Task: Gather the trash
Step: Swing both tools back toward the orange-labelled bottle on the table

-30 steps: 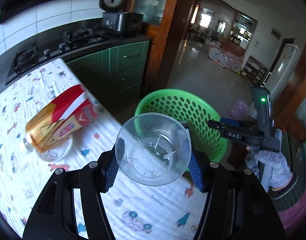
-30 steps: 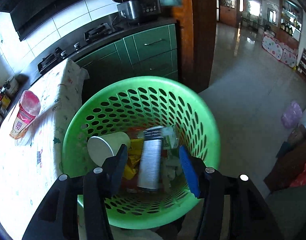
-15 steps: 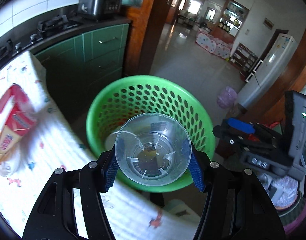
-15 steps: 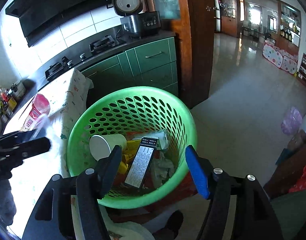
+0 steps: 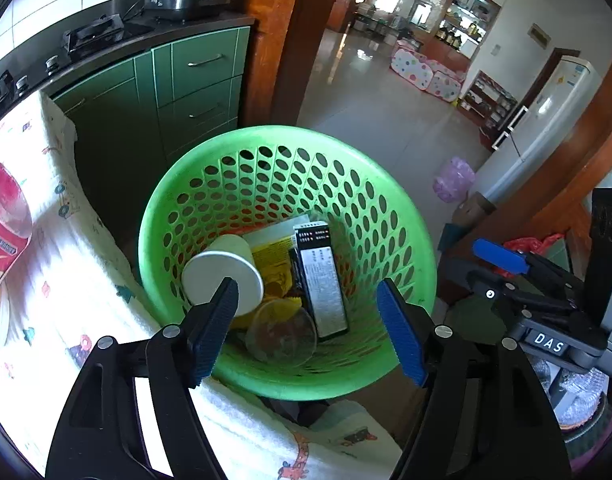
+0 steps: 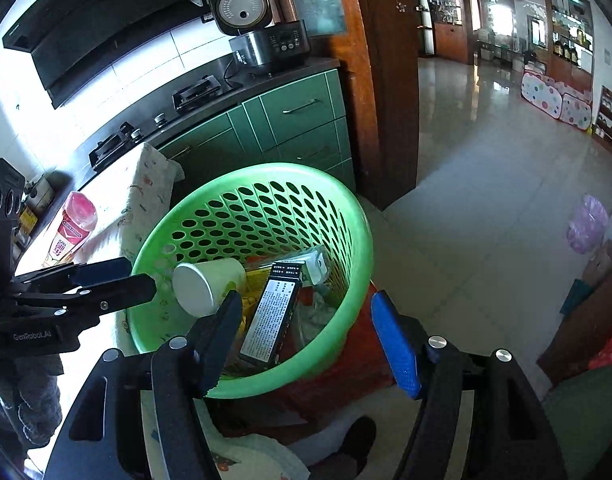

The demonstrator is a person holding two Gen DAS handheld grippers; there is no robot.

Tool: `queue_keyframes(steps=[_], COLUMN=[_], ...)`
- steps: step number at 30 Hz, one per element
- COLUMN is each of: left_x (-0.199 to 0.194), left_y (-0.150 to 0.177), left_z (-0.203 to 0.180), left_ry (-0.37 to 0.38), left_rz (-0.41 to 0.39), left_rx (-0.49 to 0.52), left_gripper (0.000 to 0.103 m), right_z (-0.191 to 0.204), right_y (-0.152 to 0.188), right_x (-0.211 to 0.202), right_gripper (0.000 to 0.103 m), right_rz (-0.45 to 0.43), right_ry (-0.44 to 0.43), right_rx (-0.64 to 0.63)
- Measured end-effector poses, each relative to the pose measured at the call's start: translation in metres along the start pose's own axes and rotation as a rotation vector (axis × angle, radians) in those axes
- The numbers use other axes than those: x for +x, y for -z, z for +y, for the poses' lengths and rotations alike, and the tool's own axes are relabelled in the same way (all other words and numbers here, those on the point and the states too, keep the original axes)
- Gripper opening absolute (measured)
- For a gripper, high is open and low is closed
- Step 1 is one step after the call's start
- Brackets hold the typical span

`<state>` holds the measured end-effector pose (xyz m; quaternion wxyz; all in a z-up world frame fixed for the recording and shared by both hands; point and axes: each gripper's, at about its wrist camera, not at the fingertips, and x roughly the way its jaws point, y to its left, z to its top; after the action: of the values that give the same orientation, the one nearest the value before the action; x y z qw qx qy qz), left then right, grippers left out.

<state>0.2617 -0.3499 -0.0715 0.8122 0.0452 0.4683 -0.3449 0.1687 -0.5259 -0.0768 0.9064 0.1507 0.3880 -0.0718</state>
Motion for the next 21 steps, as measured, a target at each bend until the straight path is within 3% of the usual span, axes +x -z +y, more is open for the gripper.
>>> queue_keyframes(steps=[11, 21], left_x=[-0.049, -0.116], left_y=[0.017, 0.018], left_z=[0.022, 0.078], left_ry=[-0.084, -0.242], left_rz=[-0.058, -0.141], left_rx=[0.023, 0.079], left_gripper=[0.071, 0.073], right_z=[0.021, 0.067], right_y=[0.002, 0.003], right_x=[-0.007, -0.015], right_gripper=[0.068, 0.073], right_rz=[-0.009, 0.0], right_ry=[-0.041, -0.112], right_rx=[-0.016, -0.072])
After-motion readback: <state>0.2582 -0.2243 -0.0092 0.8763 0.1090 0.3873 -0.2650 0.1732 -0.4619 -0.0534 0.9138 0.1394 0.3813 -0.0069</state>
